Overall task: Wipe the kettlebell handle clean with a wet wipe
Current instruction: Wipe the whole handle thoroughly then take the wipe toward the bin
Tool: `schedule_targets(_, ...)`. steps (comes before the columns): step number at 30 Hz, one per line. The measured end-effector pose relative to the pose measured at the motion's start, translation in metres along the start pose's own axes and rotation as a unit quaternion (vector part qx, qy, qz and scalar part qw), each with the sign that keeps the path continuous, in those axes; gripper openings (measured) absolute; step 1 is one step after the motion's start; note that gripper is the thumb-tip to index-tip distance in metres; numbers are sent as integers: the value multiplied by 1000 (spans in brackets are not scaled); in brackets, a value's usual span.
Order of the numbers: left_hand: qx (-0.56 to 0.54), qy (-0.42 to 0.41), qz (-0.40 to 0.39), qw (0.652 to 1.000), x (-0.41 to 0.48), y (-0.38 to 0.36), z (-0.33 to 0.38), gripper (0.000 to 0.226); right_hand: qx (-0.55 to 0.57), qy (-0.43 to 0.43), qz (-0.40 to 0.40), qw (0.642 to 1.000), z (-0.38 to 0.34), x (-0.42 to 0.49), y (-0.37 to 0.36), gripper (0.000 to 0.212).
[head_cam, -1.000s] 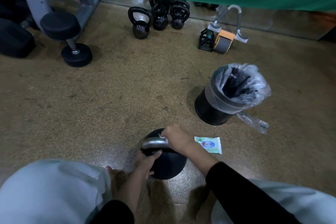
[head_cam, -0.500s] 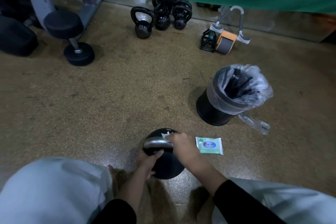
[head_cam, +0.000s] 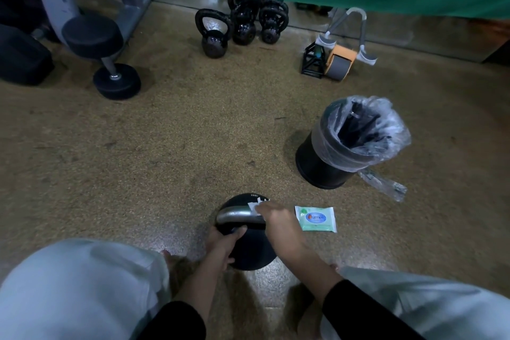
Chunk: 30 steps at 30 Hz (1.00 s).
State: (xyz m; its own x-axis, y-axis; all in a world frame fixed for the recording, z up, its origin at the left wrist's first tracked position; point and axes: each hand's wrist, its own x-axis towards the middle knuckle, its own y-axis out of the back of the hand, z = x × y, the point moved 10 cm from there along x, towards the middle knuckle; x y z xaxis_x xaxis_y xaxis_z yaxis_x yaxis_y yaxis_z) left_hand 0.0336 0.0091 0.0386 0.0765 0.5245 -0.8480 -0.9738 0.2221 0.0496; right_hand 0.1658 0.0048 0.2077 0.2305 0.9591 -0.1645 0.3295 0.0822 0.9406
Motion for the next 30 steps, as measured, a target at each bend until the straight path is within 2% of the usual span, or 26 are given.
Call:
schedule_targets(4, 11, -2, 3, 1000, -1, 1, 0, 61, 23, 51, 18, 998, -11, -13, -7, 36)
schedule_targets(7, 22, -3, 1, 1000, -4, 0, 2, 61, 32, 55, 41, 997, -9, -24, 4, 46)
schedule_targets(12, 20, 5, -5, 1000, -3, 0, 0, 54, 27, 68, 63, 995, -15, -12, 5, 23)
schedule_targets(15, 4, 3, -10, 1000, -1, -2, -2, 44, 13, 98, 65, 993, -24, -19, -3, 18)
schedule_targets(19, 32, 0, 6, 999, -2, 1, 1, 46, 26, 98, 90, 991, -13, -25, -4, 29)
schedule_targets(23, 11, 5, -4, 1000, 1, 0, -2, 51, 9, 111, 117, 987, -25, -20, 2, 16)
schedule_targets(26, 20, 6, -2, 1000, -1, 0, -3, 50, -25, 136, 112, 984, -27, -25, -9, 26)
schedule_targets(30, 52, -1, 14, 999, -4, 2, 3, 50, -31, 137, 110, 984, -12, -26, -10, 24)
